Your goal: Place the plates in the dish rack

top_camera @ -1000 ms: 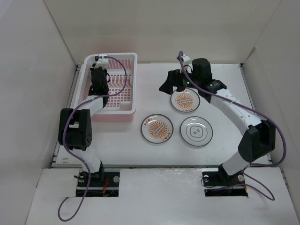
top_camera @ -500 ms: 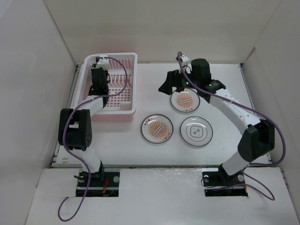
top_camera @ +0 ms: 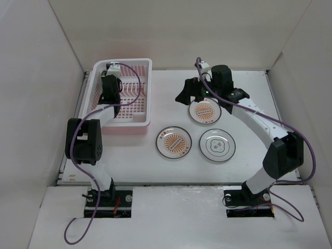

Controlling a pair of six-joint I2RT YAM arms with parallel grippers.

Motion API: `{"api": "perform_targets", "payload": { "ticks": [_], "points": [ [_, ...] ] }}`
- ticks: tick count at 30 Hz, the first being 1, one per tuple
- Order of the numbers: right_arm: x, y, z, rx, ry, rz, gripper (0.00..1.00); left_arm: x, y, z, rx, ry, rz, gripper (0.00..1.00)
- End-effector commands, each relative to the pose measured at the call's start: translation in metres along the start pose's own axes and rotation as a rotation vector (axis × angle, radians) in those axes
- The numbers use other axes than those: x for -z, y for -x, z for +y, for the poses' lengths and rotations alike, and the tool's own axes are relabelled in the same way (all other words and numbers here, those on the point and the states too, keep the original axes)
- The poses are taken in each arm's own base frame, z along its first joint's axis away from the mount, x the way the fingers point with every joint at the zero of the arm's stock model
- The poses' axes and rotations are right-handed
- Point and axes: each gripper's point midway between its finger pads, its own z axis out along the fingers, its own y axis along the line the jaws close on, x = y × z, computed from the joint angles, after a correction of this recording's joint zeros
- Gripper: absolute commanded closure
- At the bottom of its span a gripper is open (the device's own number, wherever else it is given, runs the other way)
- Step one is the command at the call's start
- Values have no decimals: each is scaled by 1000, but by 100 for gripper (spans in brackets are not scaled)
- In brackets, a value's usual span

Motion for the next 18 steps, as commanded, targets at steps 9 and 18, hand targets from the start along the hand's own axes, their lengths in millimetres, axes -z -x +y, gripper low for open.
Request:
{"api": "perform_targets", "payload": {
  "ticks": [9,18],
  "points": [
    [-2,12,7,59,26,-44,0,-5,22,-6,43,-35,-25,82],
    [-2,10,7,54,24,-36,0,-7,17,-9,36,-48,-6,69]
  ]
}}
